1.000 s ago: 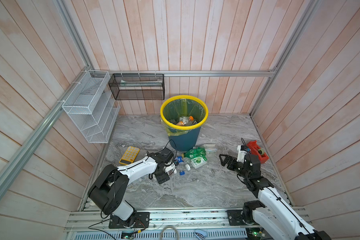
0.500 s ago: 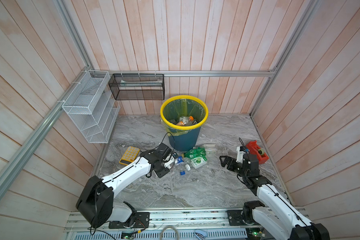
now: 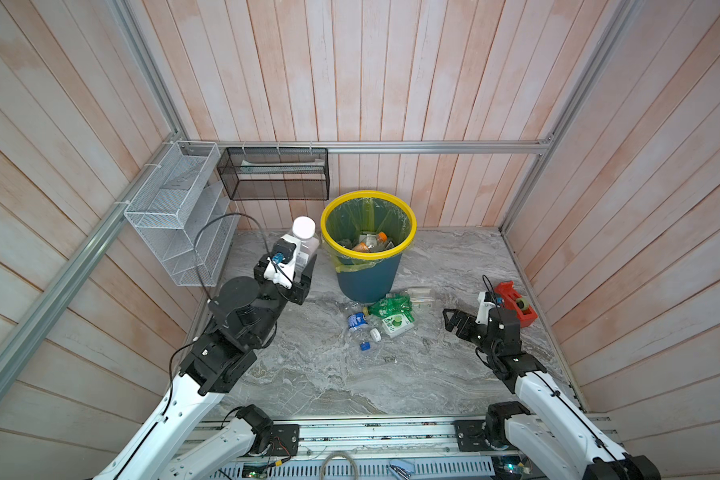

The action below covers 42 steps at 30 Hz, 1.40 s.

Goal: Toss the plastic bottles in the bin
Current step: 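Grasp the white-capped bottle, lift it over the bin and release it with the left gripper, then withdraw the left gripper and grasp the blue-labeled clear bottle beside the bin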

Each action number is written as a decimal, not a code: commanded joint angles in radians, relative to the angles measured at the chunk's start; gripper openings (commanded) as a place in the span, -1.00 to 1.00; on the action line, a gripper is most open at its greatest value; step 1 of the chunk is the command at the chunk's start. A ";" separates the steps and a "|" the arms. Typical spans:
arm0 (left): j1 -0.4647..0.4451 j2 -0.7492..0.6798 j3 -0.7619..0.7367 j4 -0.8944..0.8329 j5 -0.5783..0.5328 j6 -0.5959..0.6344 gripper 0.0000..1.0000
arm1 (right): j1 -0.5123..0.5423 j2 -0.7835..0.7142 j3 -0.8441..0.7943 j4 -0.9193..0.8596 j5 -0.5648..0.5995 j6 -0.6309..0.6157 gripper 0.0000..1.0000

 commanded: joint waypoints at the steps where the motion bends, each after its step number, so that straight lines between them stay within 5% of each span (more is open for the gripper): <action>1: 0.008 0.122 0.048 0.284 0.045 -0.035 0.15 | -0.004 -0.019 0.040 -0.013 0.022 0.014 0.99; 4: 0.012 0.335 0.252 0.139 0.153 -0.085 0.19 | -0.004 -0.020 0.038 0.003 -0.021 0.027 0.99; 7: 0.019 0.550 0.437 -0.011 0.221 -0.139 0.43 | -0.004 -0.012 0.049 -0.008 -0.055 0.029 0.99; 11: 0.036 0.775 0.728 -0.256 0.156 -0.194 0.66 | -0.004 -0.023 0.103 -0.098 -0.049 -0.040 0.99; 14: 0.037 0.789 0.800 -0.250 0.147 -0.202 0.96 | -0.004 -0.062 0.140 -0.162 -0.011 -0.082 0.99; 22: 0.006 0.582 0.597 -0.010 0.147 -0.199 1.00 | -0.004 -0.093 0.126 -0.160 -0.015 -0.058 0.99; 29: -0.020 0.419 0.349 0.022 0.079 -0.209 1.00 | -0.004 -0.038 0.121 -0.137 -0.027 -0.025 0.99; 35: -0.109 0.253 0.025 0.136 -0.081 -0.211 0.99 | 0.008 0.046 0.106 -0.030 -0.121 0.055 0.99; 42: -0.127 0.125 -0.221 0.045 -0.147 -0.374 0.99 | 0.145 0.145 0.093 0.063 -0.062 0.118 0.99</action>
